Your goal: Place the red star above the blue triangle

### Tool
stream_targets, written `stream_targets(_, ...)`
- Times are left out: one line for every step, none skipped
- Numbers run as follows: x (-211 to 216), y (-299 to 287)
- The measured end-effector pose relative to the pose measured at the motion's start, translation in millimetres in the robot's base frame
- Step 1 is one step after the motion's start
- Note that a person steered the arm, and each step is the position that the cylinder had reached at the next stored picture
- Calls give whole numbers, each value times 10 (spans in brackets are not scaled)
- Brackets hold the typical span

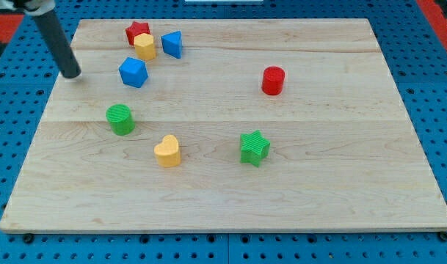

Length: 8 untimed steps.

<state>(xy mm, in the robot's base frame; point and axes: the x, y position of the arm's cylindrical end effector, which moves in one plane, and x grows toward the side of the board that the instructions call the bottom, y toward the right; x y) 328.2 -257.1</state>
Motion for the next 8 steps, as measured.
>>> stream_targets(-321,497)
stream_targets(-687,751)
stream_targets(-949,770)
stream_targets(-1074,827)
stream_targets(-1074,1173)
stream_targets(-1074,1307)
stream_targets(-1058,1319)
stream_targets(-927,1295)
